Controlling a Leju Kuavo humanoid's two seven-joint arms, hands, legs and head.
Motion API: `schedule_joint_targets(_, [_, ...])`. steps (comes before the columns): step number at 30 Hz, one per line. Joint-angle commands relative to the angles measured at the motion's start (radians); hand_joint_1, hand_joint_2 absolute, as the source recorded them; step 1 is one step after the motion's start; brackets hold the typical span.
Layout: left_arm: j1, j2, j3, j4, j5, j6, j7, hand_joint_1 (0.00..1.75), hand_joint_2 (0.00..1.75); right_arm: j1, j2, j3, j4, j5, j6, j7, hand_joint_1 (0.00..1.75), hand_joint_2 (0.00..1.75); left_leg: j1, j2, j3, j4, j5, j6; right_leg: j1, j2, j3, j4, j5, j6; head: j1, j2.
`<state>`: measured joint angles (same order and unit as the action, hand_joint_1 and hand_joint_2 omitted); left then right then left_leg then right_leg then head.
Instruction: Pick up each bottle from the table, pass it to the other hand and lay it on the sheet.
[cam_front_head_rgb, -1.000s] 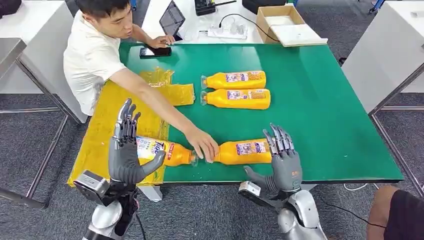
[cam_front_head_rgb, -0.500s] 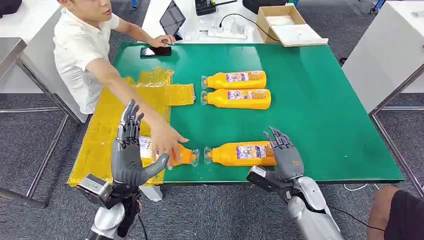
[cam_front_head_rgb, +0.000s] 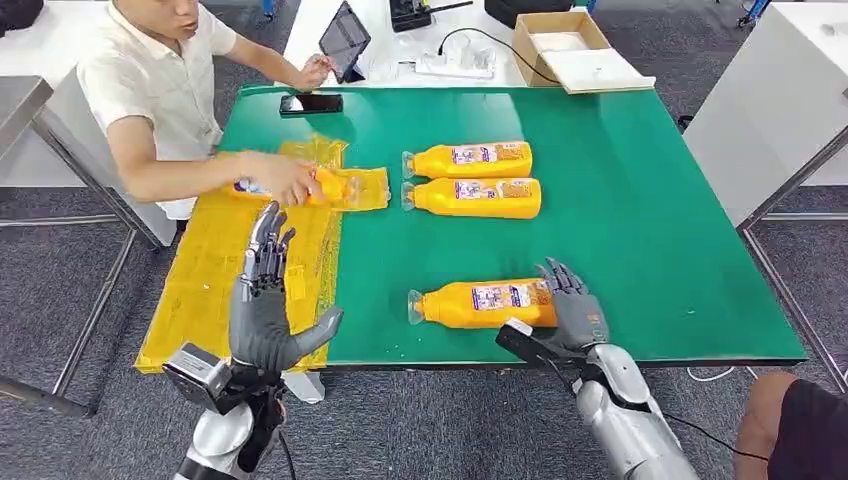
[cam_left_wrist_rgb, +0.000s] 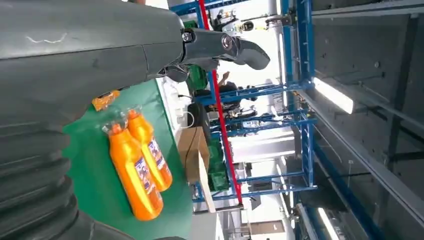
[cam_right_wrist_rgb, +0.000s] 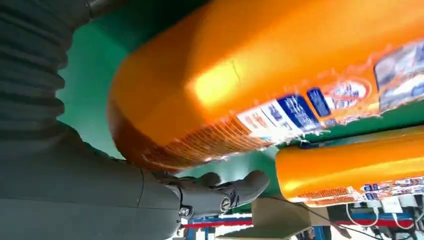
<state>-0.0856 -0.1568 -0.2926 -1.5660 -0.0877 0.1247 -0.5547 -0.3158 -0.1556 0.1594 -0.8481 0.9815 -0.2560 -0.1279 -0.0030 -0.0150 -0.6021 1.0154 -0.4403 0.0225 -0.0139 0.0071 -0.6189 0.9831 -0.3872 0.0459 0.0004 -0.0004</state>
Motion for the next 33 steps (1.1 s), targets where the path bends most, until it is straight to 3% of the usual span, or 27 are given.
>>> schedule_joint_targets(1, [-0.027, 0.017, -0.010, 0.066, -0.008, 0.001, 0.007, 0.00, 1.75, -0.080, 0.003, 0.044, 0.160, 0.018, 0.017, 0.045, 0.00, 1.75, 0.001, 0.002, 0.005, -0.001, -0.001, -0.002, 0.001, 0.000, 0.004, -0.001, -0.001, -0.002, 0.000, 0.000])
schedule_joint_targets(4, [-0.033, 0.014, -0.002, 0.080, -0.008, 0.002, 0.007, 0.00, 1.75, -0.101, 0.009, 0.046, 0.207, 0.006, 0.050, 0.032, 0.00, 1.75, 0.001, 0.001, 0.005, -0.002, -0.001, -0.002, 0.001, -0.001, 0.005, -0.002, -0.001, -0.002, 0.000, 0.000])
schedule_joint_targets(5, [-0.036, 0.014, -0.002, 0.084, -0.009, 0.002, 0.006, 0.00, 1.75, -0.105, 0.010, 0.048, 0.220, -0.001, 0.062, 0.019, 0.42, 1.75, 0.000, 0.001, 0.004, -0.001, -0.001, -0.001, 0.001, 0.000, 0.004, -0.001, 0.000, -0.001, 0.000, 0.000])
schedule_joint_targets(6, [-0.038, 0.014, -0.003, 0.087, -0.010, 0.001, 0.004, 0.00, 1.75, -0.110, 0.009, 0.051, 0.234, -0.006, 0.074, 0.010, 1.43, 1.75, 0.001, 0.002, 0.005, -0.001, -0.001, -0.002, 0.001, 0.000, 0.005, -0.002, -0.001, -0.002, 0.000, 0.000])
schedule_joint_targets(8, [-0.043, 0.015, -0.003, 0.091, -0.011, 0.000, 0.001, 0.00, 1.75, -0.115, 0.007, 0.053, 0.257, -0.021, 0.087, -0.016, 1.69, 1.75, 0.001, 0.001, 0.006, -0.001, -0.001, -0.002, 0.001, -0.001, 0.006, -0.002, -0.001, -0.002, 0.000, 0.000])
schedule_joint_targets(20, [-0.044, 0.016, -0.003, 0.093, -0.011, 0.000, 0.001, 0.00, 1.75, -0.117, 0.008, 0.051, 0.263, -0.027, 0.091, -0.021, 1.69, 1.75, 0.001, 0.000, 0.008, -0.001, 0.000, -0.001, 0.001, -0.002, 0.008, -0.002, -0.001, -0.002, 0.000, 0.000])
schedule_joint_targets(26, [-0.048, 0.019, -0.007, 0.101, -0.005, -0.003, -0.012, 0.00, 1.75, -0.100, 0.016, 0.046, 0.267, -0.108, 0.075, -0.148, 1.75, 1.75, 0.001, 0.000, 0.009, -0.002, -0.001, -0.002, 0.002, -0.003, 0.010, -0.003, -0.001, -0.002, 0.000, 0.000])
schedule_joint_targets(28, [-0.053, 0.021, -0.020, 0.103, -0.013, 0.001, -0.036, 0.00, 1.75, -0.073, 0.032, 0.023, 0.224, -0.165, -0.007, -0.259, 1.75, 1.75, 0.001, 0.000, 0.009, -0.002, -0.001, -0.002, 0.002, -0.003, 0.010, -0.003, -0.001, -0.002, 0.000, 0.000])
schedule_joint_targets(33, [-0.047, 0.001, -0.012, 0.094, 0.011, 0.029, -0.033, 0.00, 1.75, -0.052, 0.065, -0.022, 0.148, -0.204, -0.119, -0.277, 1.75, 1.75, 0.001, 0.002, 0.006, -0.001, -0.001, -0.002, 0.001, 0.000, 0.006, -0.001, -0.001, -0.002, 0.000, 0.000])
